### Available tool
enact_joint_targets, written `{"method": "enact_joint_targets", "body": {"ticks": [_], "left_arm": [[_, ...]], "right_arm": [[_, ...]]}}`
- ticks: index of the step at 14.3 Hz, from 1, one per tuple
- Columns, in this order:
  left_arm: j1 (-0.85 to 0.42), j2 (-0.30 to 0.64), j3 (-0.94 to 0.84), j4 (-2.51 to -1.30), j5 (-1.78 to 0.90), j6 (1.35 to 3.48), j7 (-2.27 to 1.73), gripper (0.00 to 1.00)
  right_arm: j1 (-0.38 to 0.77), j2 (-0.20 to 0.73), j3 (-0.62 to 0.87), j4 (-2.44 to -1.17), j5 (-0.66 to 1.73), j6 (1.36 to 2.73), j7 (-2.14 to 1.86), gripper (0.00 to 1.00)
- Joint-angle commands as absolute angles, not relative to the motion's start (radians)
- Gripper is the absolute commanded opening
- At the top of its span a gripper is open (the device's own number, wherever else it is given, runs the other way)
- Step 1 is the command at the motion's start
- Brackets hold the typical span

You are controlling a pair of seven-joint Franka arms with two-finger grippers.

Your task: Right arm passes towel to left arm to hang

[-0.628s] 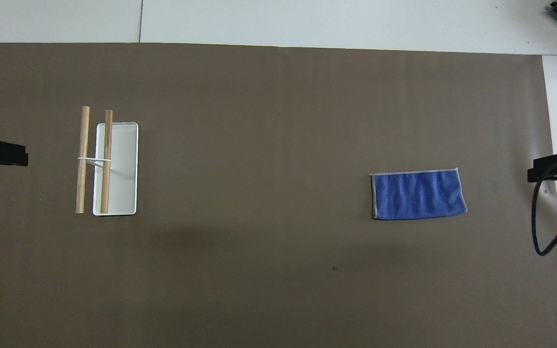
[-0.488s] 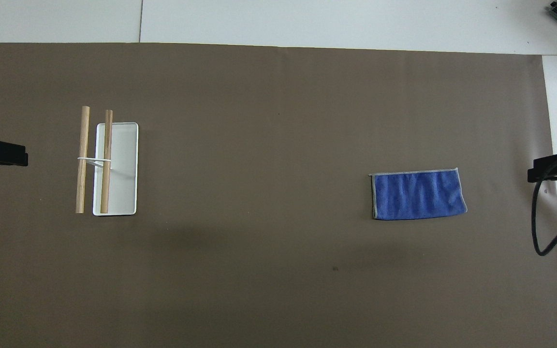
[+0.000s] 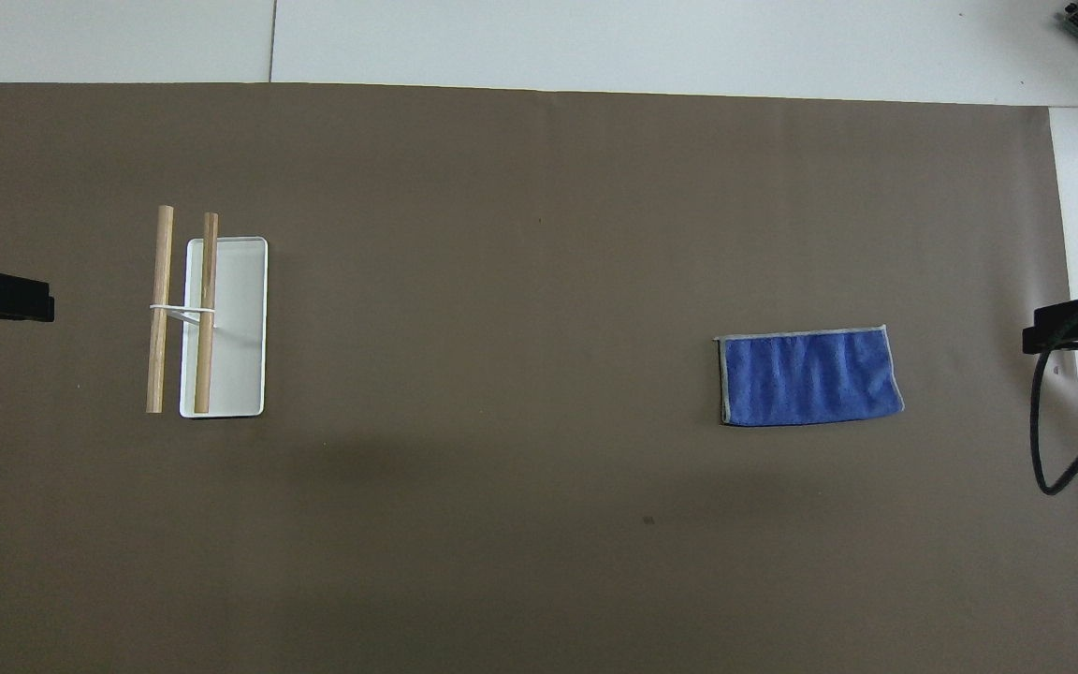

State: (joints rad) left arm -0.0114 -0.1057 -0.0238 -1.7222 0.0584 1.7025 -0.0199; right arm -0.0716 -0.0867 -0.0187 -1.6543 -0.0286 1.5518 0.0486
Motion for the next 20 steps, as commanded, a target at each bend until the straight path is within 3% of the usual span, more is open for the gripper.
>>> {"method": "enact_joint_targets", "body": {"ticks": [1,15,20], "left_arm": [[-0.006,-0.127,-0.026,-1.743,0.051,1.701,-0.026,1.0],[-0.006,-0.127,-0.026,-1.743,0.051,1.701,-0.026,1.0],[-0.006,-0.127,-0.026,-1.743,0.051,1.701,-0.026,1.0]], "right_arm": [[-0.08,-0.123,-0.015,-1.706,-0.037,1.58,0.032,1.0],[-0.071,-0.144,-0.014,-1.756,-0.035,1.586,0.034,1.0],[-0.008,-0.144,-0.008,-1.952,-0.02,1.865,0.054,1.0]]}}
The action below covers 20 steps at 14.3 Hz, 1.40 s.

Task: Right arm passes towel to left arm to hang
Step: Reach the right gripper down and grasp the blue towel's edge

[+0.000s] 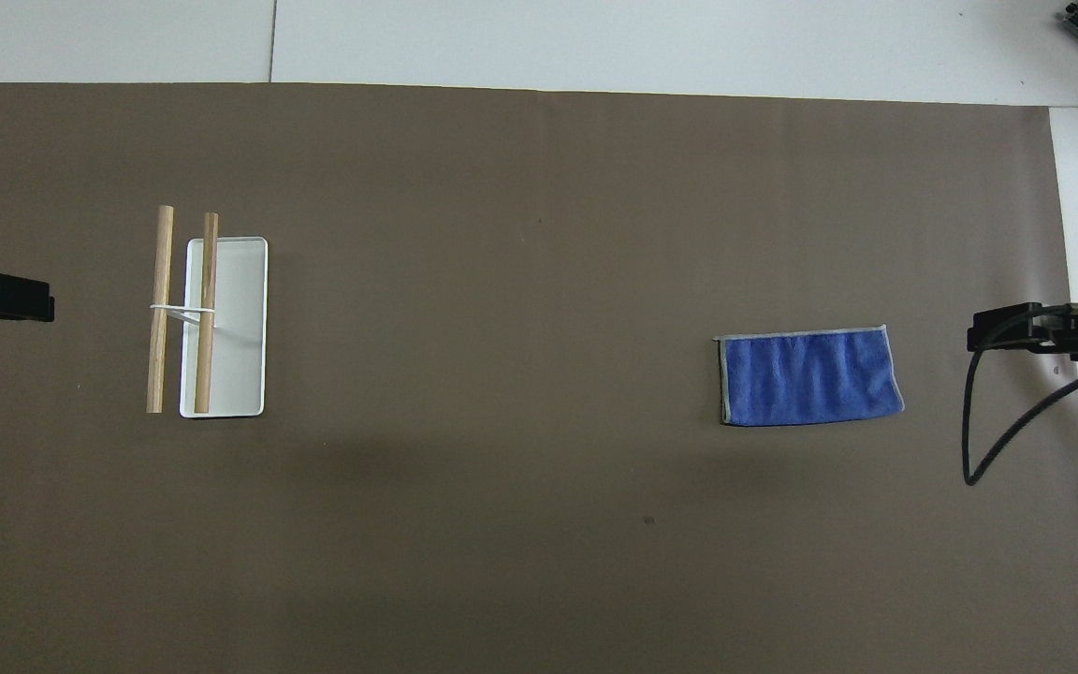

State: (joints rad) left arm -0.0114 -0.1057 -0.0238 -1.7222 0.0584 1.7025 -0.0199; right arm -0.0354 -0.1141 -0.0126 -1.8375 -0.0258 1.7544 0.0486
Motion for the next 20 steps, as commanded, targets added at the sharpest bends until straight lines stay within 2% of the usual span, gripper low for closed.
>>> {"method": "enact_joint_targets", "body": {"ticks": [1,4,8,11,12,17,19,20], "left_arm": [[-0.006,-0.127,-0.026,-1.743,0.051,1.701,-0.026,1.0],[-0.006,-0.127,-0.026,-1.743,0.051,1.701,-0.026,1.0],[-0.006,-0.127,-0.026,-1.743,0.051,1.701,-0.026,1.0],[-0.006,-0.127,-0.026,-1.743,0.051,1.701,-0.026,1.0],[-0.006,-0.127,-0.026,-1.743,0.051,1.701,-0.026,1.0],[-0.006,-0.127,-0.026,-1.743,0.051,1.701,-0.026,1.0],[-0.006,-0.127,-0.026,-1.743,0.051,1.701,-0.026,1.0],[-0.006,-0.127,-0.026,-1.743,0.051,1.701,-0.026,1.0]], "right_arm": [[-0.005,-0.129,-0.008,-1.98,-0.02,1.926,0.052,1.0],[0.009,-0.052,-0.006,-2.071,-0.018,2.098,0.035,1.0],[0.003,0.099,-0.006,-2.147,-0.018,2.32,-0.023,1.0],[-0.005,0.138,-0.008,-2.251,-0.018,2.495,-0.073,1.0],[-0.015,0.144,-0.006,-2.279,-0.018,2.529,-0.09,1.0],[-0.018,0.138,-0.005,-2.325,0.009,2.534,-0.098,1.0],[-0.018,0.137,-0.005,-2.329,0.028,2.534,-0.098,0.51],[-0.017,0.137,-0.006,-2.329,0.029,2.534,-0.098,0.32]]}}
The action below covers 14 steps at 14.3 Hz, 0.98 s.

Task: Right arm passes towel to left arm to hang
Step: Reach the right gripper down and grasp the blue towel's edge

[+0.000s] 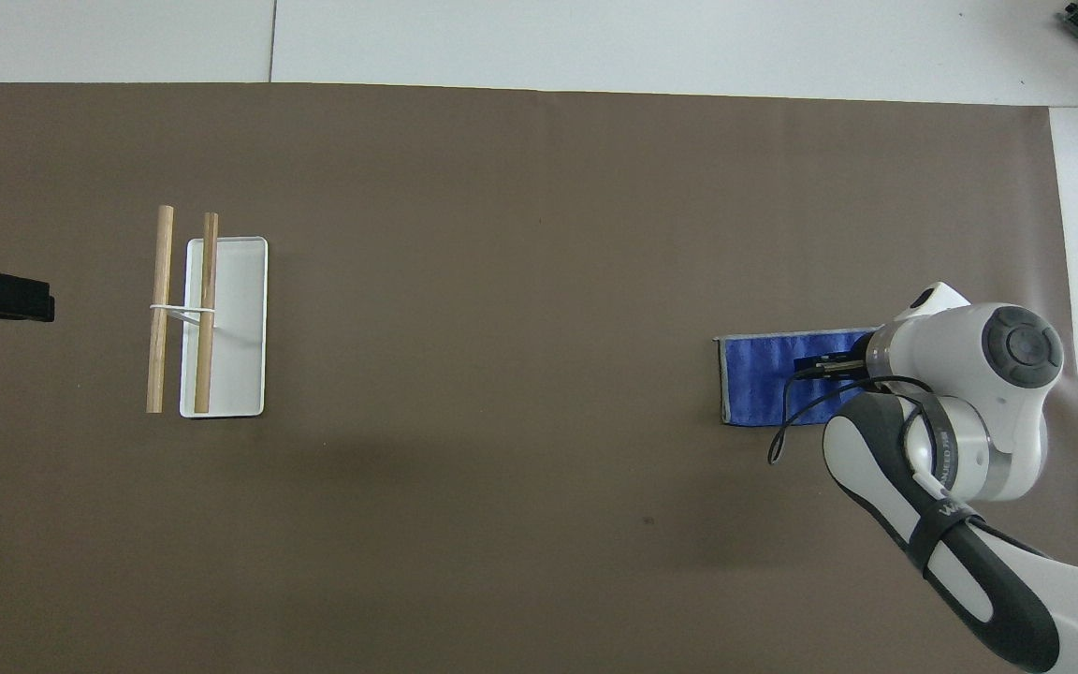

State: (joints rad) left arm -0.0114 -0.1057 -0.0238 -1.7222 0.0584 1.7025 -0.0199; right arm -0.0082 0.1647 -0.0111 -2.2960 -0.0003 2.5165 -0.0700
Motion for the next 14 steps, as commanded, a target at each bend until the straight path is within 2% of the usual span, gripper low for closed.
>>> {"method": "enact_joint_targets", "body": {"ticks": [1,2,5,14], "left_arm": [[-0.006,-0.127,-0.026,-1.743,0.051,1.701,-0.026,1.0],[-0.006,-0.127,-0.026,-1.743,0.051,1.701,-0.026,1.0],[-0.006,-0.127,-0.026,-1.743,0.051,1.701,-0.026,1.0],[-0.006,-0.127,-0.026,-1.743,0.051,1.701,-0.026,1.0]], "right_arm": [[-0.017,0.137,-0.005,-2.329,0.031,2.534,-0.094,0.12],[-0.014,0.137,-0.005,-2.329,0.049,2.531,-0.089,0.0],[-0.003,0.141,-0.005,-2.294,0.106,2.505,-0.083,0.0],[0.029,0.135,0.031,-1.984,0.112,2.202,0.17,0.0]]}}
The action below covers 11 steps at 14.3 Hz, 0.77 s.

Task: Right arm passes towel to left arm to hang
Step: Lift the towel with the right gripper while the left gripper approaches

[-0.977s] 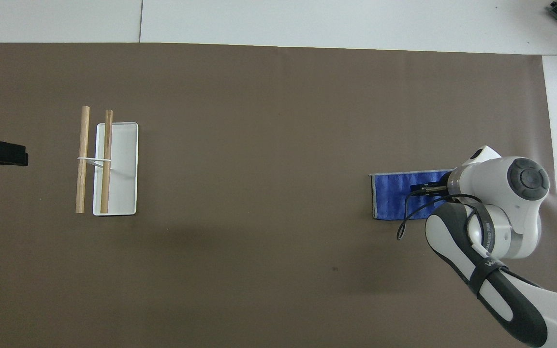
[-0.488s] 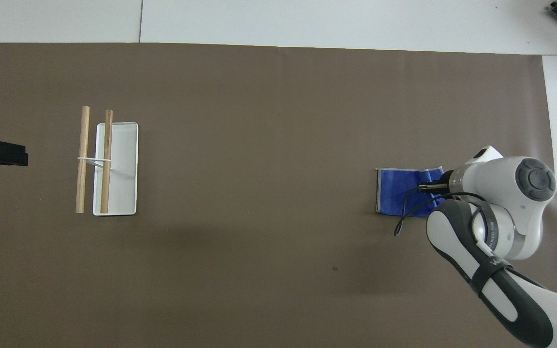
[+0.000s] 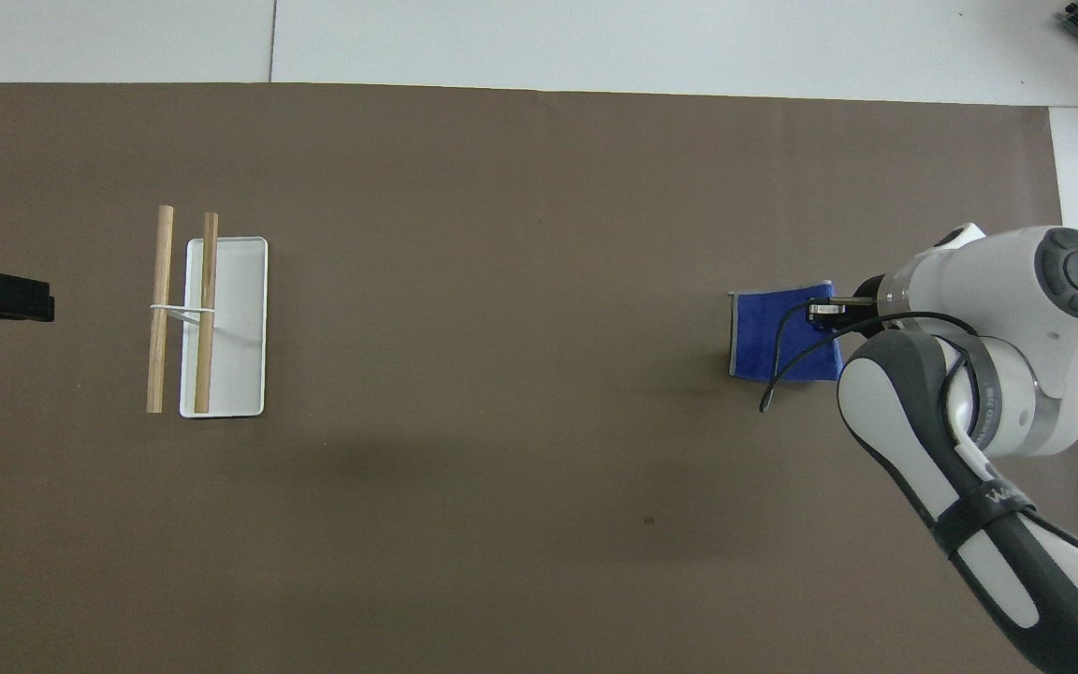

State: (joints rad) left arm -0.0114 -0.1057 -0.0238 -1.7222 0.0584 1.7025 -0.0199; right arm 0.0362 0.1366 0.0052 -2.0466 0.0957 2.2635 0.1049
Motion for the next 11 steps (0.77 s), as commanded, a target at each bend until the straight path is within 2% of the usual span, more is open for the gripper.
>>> {"method": "enact_joint_targets", "body": {"ticks": [1,3,6,11], "left_arm": [[-0.006,-0.127,-0.026,-1.743,0.051,1.701,-0.026,1.0],[-0.006,-0.127,-0.026,-1.743,0.051,1.701,-0.026,1.0],[-0.008,-0.129,-0.029,-1.746,0.051,1.691,-0.023,1.0],[-0.009,-0.129,-0.032,-1.746,0.051,1.697,-0.024,1.0]], "right_arm": [[0.029,0.135,0.044,-1.95,0.129,2.174,0.213,0.0],[0.028,0.135,0.049,-1.89,0.268,2.128,0.259,0.0],[0.02,0.117,0.051,-1.884,0.366,2.105,0.31,0.0],[0.011,0.107,0.043,-1.887,0.688,2.091,0.443,0.0]]}}
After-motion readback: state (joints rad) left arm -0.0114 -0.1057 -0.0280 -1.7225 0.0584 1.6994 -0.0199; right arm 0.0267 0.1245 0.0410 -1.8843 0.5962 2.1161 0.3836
